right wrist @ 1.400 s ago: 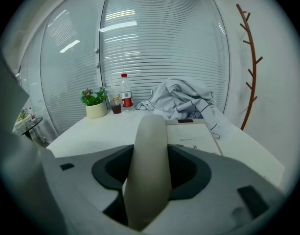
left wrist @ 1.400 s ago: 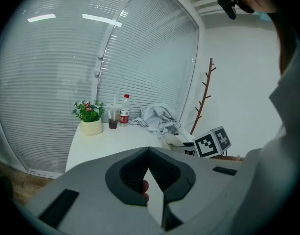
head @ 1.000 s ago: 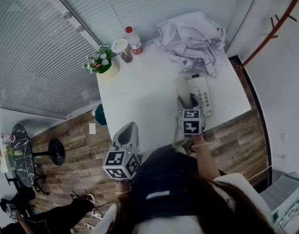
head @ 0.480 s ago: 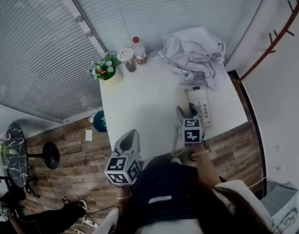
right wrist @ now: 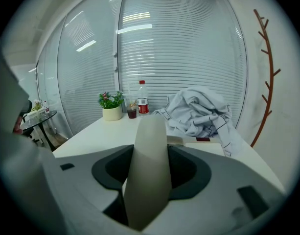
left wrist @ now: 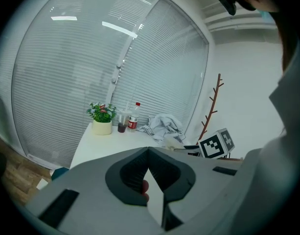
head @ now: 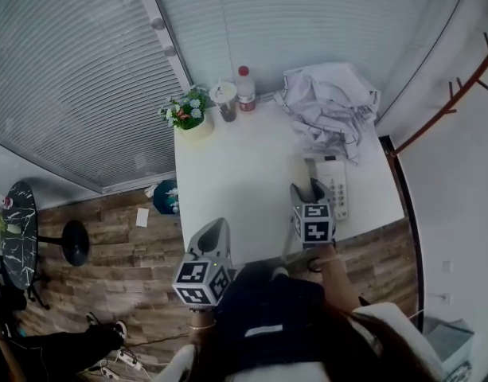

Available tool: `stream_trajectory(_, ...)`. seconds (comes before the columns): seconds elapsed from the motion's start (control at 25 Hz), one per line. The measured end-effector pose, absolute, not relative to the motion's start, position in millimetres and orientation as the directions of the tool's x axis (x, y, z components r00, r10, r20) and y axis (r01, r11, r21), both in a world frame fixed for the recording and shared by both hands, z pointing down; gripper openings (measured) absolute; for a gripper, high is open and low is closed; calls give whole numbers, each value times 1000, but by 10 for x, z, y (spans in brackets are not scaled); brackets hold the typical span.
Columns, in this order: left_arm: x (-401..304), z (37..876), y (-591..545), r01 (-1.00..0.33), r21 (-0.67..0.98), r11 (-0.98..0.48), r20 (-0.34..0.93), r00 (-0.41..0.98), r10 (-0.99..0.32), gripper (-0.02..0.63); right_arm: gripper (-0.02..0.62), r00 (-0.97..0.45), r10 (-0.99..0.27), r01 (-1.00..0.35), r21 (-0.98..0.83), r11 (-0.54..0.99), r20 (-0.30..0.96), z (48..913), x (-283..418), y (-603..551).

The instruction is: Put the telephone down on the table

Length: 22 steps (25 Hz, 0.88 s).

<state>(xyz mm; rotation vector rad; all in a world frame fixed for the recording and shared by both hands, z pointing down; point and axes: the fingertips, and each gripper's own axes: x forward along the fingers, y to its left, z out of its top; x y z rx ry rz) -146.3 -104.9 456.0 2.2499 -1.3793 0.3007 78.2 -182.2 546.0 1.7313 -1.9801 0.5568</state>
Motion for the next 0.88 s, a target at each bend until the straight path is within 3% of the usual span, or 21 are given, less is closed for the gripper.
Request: stream_trajectory(0.88, -1870, 4587, -782, -919, 308, -248, 428, 366, -827, 0, 218, -338, -735, -919, -37, 393, 588, 5513, -170, -1795)
